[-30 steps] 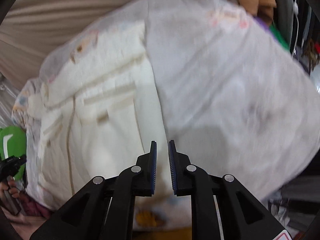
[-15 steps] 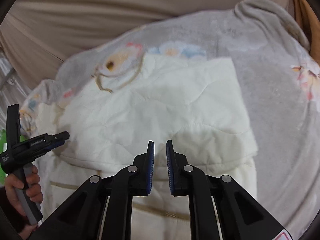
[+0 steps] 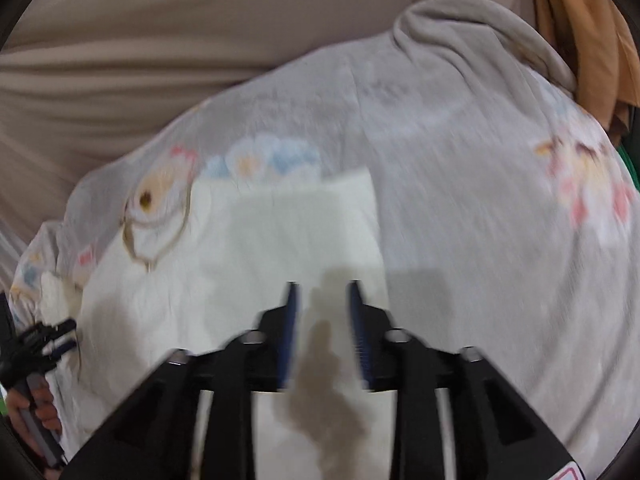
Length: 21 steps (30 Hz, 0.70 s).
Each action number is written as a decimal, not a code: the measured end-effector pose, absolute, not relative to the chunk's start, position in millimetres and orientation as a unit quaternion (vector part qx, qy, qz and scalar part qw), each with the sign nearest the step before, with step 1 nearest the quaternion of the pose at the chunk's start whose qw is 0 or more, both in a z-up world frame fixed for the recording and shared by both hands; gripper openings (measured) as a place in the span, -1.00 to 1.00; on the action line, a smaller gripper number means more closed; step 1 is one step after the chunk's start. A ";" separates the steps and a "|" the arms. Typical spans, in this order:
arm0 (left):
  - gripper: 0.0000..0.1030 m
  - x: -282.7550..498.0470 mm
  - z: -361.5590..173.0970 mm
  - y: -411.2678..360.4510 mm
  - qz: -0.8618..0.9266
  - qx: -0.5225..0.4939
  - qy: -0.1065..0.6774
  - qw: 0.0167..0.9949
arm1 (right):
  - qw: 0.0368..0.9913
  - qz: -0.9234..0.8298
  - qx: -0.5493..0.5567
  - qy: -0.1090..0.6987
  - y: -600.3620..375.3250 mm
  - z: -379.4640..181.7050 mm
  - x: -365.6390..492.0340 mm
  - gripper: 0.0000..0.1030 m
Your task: Fold large clothes
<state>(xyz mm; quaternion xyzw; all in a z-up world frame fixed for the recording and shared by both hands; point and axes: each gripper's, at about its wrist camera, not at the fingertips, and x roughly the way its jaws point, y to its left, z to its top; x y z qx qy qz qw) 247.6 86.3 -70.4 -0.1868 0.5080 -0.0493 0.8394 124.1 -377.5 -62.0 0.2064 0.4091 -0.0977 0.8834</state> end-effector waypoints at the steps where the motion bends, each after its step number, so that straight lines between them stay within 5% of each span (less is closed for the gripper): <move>1: 0.35 254.2 -75.6 86.0 -0.042 -0.186 0.514 0.836 | 0.884 -0.105 0.207 0.406 -381.8 -65.5 141.7 -0.03; 2: 0.29 264.8 -84.7 83.7 -0.035 -0.191 0.525 0.829 | 0.882 -0.115 0.205 0.408 -385.2 -70.7 156.5 -0.03; 4: -0.23 272.4 -95.6 84.0 -0.032 -0.202 0.534 0.821 | 0.865 -0.119 0.211 0.440 -390.2 -93.2 187.8 -0.29; 5: -0.36 273.5 -96.0 83.2 -0.044 -0.208 0.533 0.819 | 0.857 -0.111 0.214 0.456 -390.4 -100.5 194.0 -1.00; 6: -0.50 271.2 -92.9 81.8 -0.051 -0.204 0.527 0.823 | 0.858 -0.104 0.210 0.457 -388.4 -100.8 197.8 -0.99; 9: -0.49 266.8 -88.7 75.7 -0.040 -0.153 0.518 0.840 | 0.877 -0.134 0.175 0.428 -392.8 -92.3 190.1 -0.99; 12: -0.41 266.8 -105.9 78.4 -0.035 -0.144 0.540 0.829 | 0.836 -0.192 0.183 0.481 -416.6 -117.7 181.9 -0.98; 14: -0.36 259.4 -94.8 84.5 -0.019 -0.155 0.534 0.831 | 0.853 -0.174 0.212 0.444 -416.6 -96.1 159.9 -0.98; 21: -0.17 196.3 -49.9 67.0 -0.041 -0.134 0.488 0.862 | 0.888 0.008 0.134 0.440 -291.8 -56.6 108.9 -0.92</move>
